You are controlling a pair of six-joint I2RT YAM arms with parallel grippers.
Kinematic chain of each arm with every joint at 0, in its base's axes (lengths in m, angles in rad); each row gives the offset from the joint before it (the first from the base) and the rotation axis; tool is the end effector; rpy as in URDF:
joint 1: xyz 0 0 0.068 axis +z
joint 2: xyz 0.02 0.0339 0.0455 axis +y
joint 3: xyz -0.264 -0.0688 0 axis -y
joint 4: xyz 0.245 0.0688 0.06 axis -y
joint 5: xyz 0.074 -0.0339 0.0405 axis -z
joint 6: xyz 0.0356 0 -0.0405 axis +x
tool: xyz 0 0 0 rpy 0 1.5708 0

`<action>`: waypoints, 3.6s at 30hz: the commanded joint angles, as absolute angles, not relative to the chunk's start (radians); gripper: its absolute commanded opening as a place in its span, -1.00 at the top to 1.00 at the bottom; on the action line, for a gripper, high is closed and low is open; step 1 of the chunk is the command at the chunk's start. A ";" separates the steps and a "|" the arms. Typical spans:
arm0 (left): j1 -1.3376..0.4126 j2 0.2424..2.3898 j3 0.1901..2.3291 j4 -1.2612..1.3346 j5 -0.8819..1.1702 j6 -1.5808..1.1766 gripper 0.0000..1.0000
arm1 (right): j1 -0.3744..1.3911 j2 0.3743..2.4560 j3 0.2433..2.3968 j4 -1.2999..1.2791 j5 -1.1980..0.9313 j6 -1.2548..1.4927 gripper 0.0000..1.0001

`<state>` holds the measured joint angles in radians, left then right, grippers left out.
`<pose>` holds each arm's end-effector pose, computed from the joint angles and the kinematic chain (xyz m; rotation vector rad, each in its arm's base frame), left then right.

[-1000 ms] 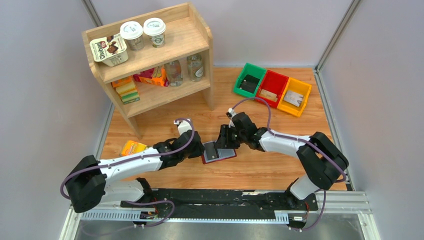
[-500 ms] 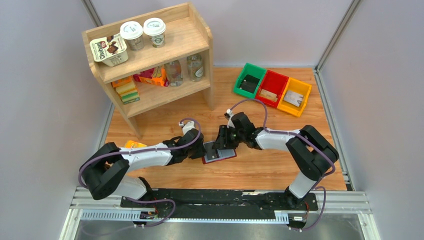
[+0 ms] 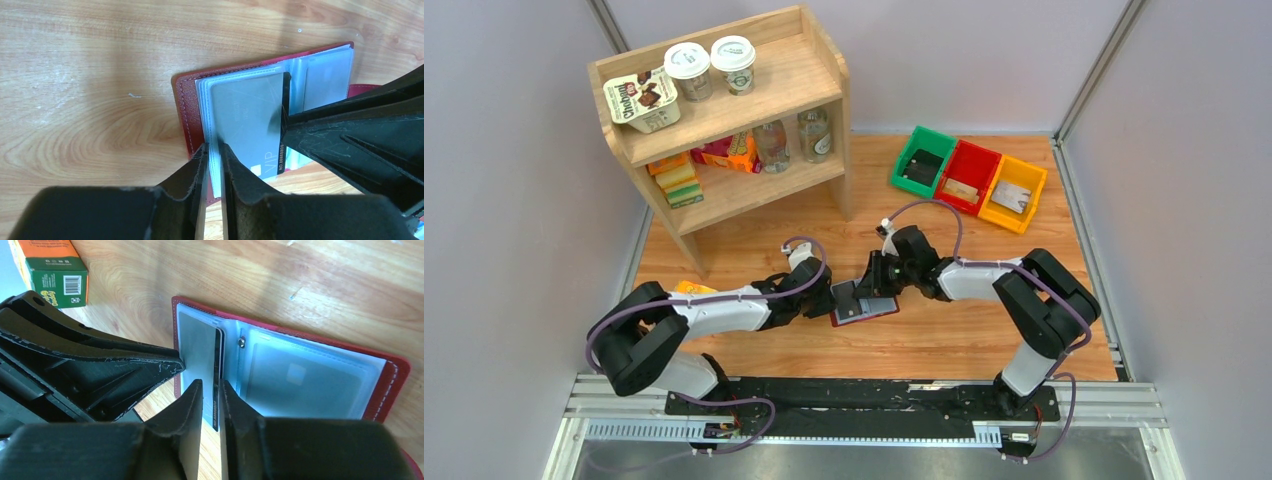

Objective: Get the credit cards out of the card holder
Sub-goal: Remove the credit card from the card holder.

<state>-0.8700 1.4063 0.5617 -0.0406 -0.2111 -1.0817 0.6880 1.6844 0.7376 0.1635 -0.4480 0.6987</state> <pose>0.1690 -0.1887 0.1464 -0.3617 2.5004 -0.5963 0.2351 0.2132 0.1372 -0.2301 2.5786 1.1359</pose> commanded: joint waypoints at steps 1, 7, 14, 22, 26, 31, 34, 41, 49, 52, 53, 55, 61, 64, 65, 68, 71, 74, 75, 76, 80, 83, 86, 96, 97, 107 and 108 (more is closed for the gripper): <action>-0.871 1.456 0.543 -0.077 -0.209 -1.091 0.63 | 0.669 1.684 0.706 0.299 -0.534 0.729 0.70; -0.871 1.477 0.549 -0.078 -0.207 -1.086 0.87 | 0.644 1.687 0.666 0.400 -0.591 0.755 0.94; -0.871 1.497 0.554 -0.080 -0.199 -1.091 1.00 | 0.612 1.695 0.647 0.411 -0.600 0.747 1.00; -0.870 1.529 0.563 -0.077 -0.190 -1.088 1.00 | 0.578 1.690 0.644 0.367 -0.595 0.721 1.00; -0.871 1.543 0.574 -0.074 -0.178 -1.080 1.00 | 0.580 1.721 0.660 0.367 -0.611 0.726 0.83; -0.871 1.545 0.572 -0.071 -0.178 -1.078 1.00 | 0.580 1.752 0.669 0.365 -0.621 0.726 0.73; -0.871 1.551 0.575 -0.069 -0.176 -1.075 1.00 | 0.580 1.761 0.673 0.368 -0.630 0.727 0.74; -0.870 1.559 0.572 -0.067 -0.173 -1.080 1.00 | 0.571 1.746 0.675 0.347 -0.632 0.710 1.00; -0.871 1.566 0.575 -0.069 -0.169 -1.075 1.00 | 0.499 1.664 0.658 0.235 -0.612 0.667 1.00; -0.871 1.572 0.580 -0.071 -0.166 -1.074 1.00 | 0.499 1.655 0.672 0.172 -0.591 0.646 1.00; -0.871 1.574 0.578 -0.072 -0.164 -1.074 1.00 | 0.497 1.657 0.676 0.151 -0.583 0.640 1.00; -0.870 1.572 0.580 -0.074 -0.166 -1.074 1.00 | 0.495 1.663 0.687 0.109 -0.552 0.635 1.00; -0.871 1.577 0.584 -0.075 -0.166 -1.074 1.00 | 0.471 1.664 0.672 0.101 -0.555 0.653 1.00; -0.871 1.582 0.584 -0.075 -0.164 -1.072 1.00 | 0.463 1.644 0.667 0.100 -0.558 0.652 1.00; -0.870 1.580 0.587 -0.077 -0.164 -1.072 1.00 | 0.462 1.641 0.667 0.098 -0.557 0.652 1.00; -0.871 1.583 0.588 -0.075 -0.163 -1.071 1.00 | 0.460 1.632 0.670 0.092 -0.551 0.652 0.90; -0.870 1.583 0.588 -0.074 -0.161 -1.069 1.00 | 0.460 1.640 0.666 0.138 -0.587 0.667 0.70; -0.871 1.582 0.588 -0.072 -0.161 -1.069 1.00 | 0.460 1.649 0.655 0.187 -0.620 0.684 0.52; -0.871 1.582 0.588 -0.071 -0.161 -1.068 1.00 | 0.462 1.652 0.653 0.196 -0.623 0.689 0.49; -0.871 1.582 0.586 -0.072 -0.161 -1.068 1.00 | 0.462 1.658 0.653 0.202 -0.627 0.689 0.49; -0.871 1.580 0.588 -0.071 -0.161 -1.068 1.00 | 0.460 1.683 0.653 0.224 -0.632 0.690 0.50; -0.870 1.578 0.588 -0.074 -0.161 -1.069 1.00 | 0.460 1.710 0.655 0.232 -0.638 0.687 0.53; -0.871 1.578 0.586 -0.074 -0.161 -1.068 1.00 | 0.462 1.730 0.657 0.247 -0.652 0.690 0.53; -0.871 1.580 0.586 -0.072 -0.160 -1.068 1.00 | 0.460 1.775 0.661 0.294 -0.706 0.699 0.51; -0.871 1.580 0.587 -0.072 -0.160 -1.068 1.00 | 0.460 1.778 0.661 0.301 -0.710 0.701 0.51; -0.871 1.574 0.583 -0.071 -0.161 -1.071 1.00 | 0.407 1.730 0.644 0.275 -0.719 0.683 1.00; -0.870 1.575 0.580 -0.069 -0.161 -1.071 1.00 | 0.394 1.715 0.643 0.249 -0.707 0.669 1.00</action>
<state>-0.8688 1.5314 0.6159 0.0875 -0.1604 -1.0981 0.4343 1.7657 0.6582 0.2813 -0.7303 0.7074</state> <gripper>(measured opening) 0.006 0.011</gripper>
